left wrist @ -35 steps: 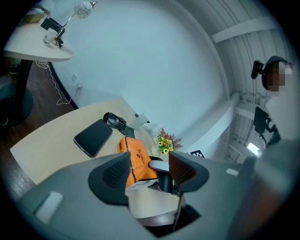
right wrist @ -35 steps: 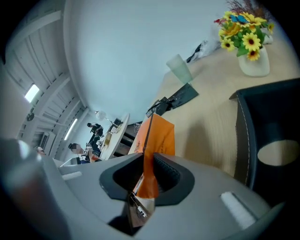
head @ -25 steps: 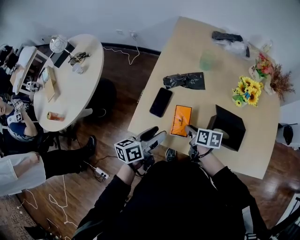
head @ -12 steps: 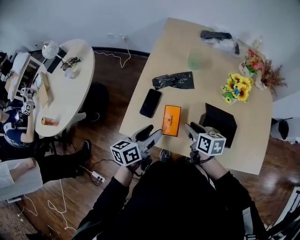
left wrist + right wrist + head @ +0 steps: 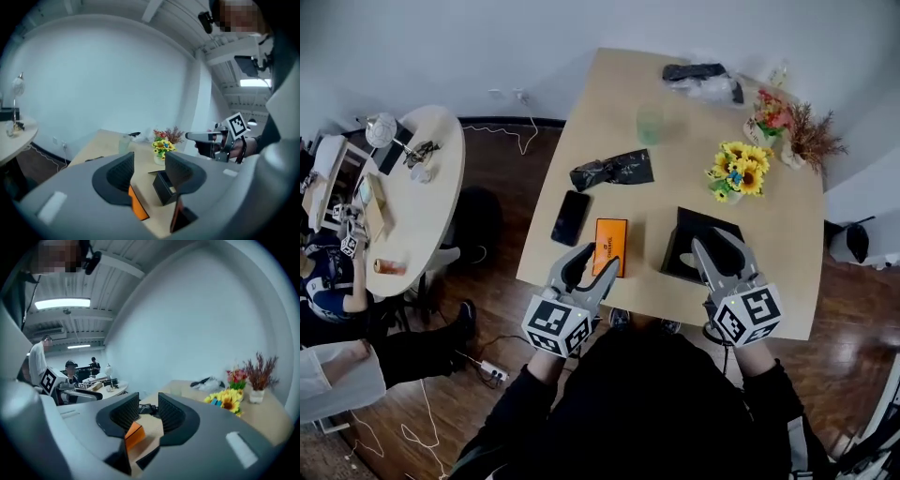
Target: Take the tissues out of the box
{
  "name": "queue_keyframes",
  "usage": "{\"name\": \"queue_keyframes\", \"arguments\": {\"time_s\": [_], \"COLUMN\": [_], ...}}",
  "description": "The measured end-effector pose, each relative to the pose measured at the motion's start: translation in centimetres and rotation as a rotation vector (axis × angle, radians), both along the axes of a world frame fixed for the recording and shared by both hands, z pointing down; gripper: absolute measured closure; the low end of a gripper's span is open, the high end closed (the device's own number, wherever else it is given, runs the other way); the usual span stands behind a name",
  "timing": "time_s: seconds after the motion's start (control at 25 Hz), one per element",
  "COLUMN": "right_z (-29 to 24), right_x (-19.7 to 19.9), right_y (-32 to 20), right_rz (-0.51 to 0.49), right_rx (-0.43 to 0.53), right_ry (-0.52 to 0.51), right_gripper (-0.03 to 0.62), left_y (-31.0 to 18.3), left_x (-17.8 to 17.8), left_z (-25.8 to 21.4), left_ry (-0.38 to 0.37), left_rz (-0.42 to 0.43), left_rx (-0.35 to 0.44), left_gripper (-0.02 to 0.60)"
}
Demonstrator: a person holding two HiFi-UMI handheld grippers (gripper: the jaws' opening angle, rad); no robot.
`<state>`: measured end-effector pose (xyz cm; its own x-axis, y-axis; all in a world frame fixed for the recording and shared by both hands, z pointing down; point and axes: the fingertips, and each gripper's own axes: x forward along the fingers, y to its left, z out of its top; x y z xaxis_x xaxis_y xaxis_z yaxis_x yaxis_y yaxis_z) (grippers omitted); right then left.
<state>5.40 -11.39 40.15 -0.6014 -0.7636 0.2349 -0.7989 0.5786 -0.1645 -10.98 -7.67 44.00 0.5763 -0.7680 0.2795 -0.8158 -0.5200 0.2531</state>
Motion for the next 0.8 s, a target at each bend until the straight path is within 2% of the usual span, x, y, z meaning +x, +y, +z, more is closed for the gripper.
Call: {"name": "queue_keyframes", "arguments": {"time_s": [0.12,0.28,0.48,0.8], "right_z": [-2.6,-3.4,-2.9,-2.7], "right_x": [1.7,3.0,3.5,3.1], "right_y": [0.4,1.0,1.5,1.9], "right_rz": [0.0,-0.011,-0.031,-0.071], "right_rx": [0.11,0.131,0.12,0.115], "right_ry": [0.021,0.013,0.003,-0.015], "right_gripper": [0.489,0.499,0.502,0.505], "left_y": [0.0,0.0,0.3,0.9], "left_x": [2.0,3.8,5.3,5.7], "left_z": [-1.6,-3.4,-4.0,-3.4], "left_ry": [-0.074,-0.105,-0.098,-0.106], "left_rz": [0.028,0.03,0.045,0.039], "left_rx": [0.077,0.154,0.154,0.14], "left_gripper": [0.403,0.43,0.431,0.433]}}
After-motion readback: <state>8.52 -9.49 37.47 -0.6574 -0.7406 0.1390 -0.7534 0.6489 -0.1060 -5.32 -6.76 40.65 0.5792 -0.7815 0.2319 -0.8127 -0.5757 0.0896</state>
